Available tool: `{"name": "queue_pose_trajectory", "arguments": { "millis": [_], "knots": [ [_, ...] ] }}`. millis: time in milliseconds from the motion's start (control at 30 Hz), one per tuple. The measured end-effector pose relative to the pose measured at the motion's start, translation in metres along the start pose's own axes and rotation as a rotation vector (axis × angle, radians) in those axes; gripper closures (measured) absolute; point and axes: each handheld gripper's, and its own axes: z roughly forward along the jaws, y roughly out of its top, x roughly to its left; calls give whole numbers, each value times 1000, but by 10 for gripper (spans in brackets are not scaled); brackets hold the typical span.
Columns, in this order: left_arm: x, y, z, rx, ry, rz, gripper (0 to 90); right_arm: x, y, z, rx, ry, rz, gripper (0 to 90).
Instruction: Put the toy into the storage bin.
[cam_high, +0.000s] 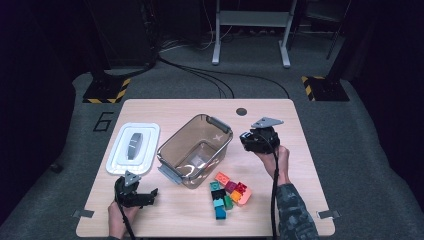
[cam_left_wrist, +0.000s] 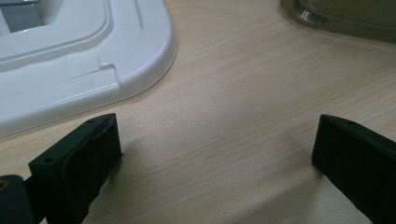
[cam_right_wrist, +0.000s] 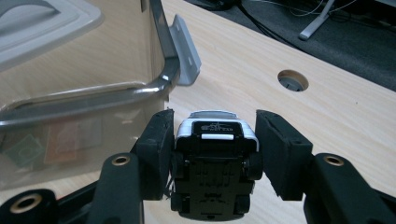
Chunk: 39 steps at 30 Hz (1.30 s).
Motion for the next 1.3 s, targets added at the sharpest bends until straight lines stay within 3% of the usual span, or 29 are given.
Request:
{"name": "queue_pose_trajectory", "arguments": {
  "millis": [867,1300],
  "knots": [
    [0,0,1,-9,3,-1,13,-6,49,-1,-49,-29,-44,480],
    [0,0,1,-9,3,-2,13,3,78,-8,-79,-45,-87,480]
  ]
}}
